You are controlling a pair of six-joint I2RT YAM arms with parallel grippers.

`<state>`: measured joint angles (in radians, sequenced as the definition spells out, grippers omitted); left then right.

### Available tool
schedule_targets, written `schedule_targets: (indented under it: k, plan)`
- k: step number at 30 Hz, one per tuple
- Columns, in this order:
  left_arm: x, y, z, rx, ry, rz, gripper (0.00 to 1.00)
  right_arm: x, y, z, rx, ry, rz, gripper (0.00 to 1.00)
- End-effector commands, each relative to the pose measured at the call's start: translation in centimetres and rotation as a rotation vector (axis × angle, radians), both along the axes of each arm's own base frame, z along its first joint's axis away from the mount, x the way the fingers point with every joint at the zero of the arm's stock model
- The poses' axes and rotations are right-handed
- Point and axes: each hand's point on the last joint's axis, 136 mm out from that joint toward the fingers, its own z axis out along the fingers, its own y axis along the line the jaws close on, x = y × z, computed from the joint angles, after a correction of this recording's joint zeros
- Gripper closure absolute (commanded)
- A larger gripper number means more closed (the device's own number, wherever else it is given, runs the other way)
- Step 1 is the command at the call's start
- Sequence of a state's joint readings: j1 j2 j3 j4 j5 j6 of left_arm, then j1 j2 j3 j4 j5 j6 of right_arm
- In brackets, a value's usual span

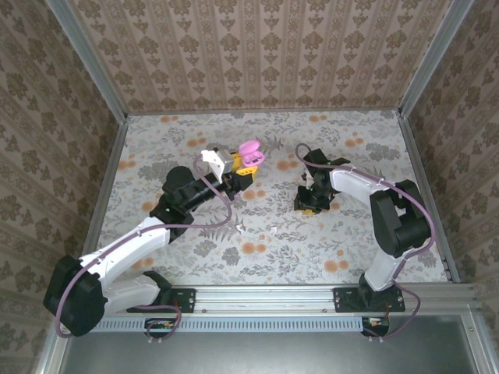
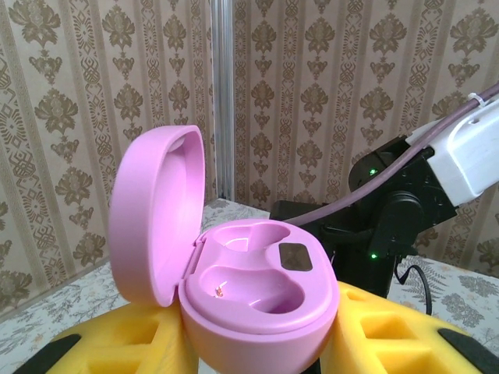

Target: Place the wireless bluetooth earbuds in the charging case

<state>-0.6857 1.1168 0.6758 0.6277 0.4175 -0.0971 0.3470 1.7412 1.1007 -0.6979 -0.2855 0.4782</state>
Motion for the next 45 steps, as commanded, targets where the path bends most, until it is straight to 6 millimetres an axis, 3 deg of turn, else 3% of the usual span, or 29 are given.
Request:
schedule_targets:
  k: [1, 13, 21, 45]
  plan:
    - [-0.2, 0.4, 1.3, -0.029, -0.021, 0.008, 0.61, 0.8, 0.1, -0.2, -0.026, -0.007, -0.012, 0.71]
    - [0.1, 0.5, 1.2, -0.026, -0.024, 0.023, 0.61, 1.5, 0.8, -0.7, -0.030, 0.000, 0.007, 0.71]
    - [0.1, 0.6, 1.2, -0.026, -0.025, 0.029, 0.61, 1.4, -0.1, -1.1, -0.109, 0.008, 0.017, 0.72]
    - [0.3, 0.5, 1.2, -0.025, -0.020, 0.029, 0.61, 1.1, -0.1, -2.1, -0.138, 0.025, 0.035, 0.74]
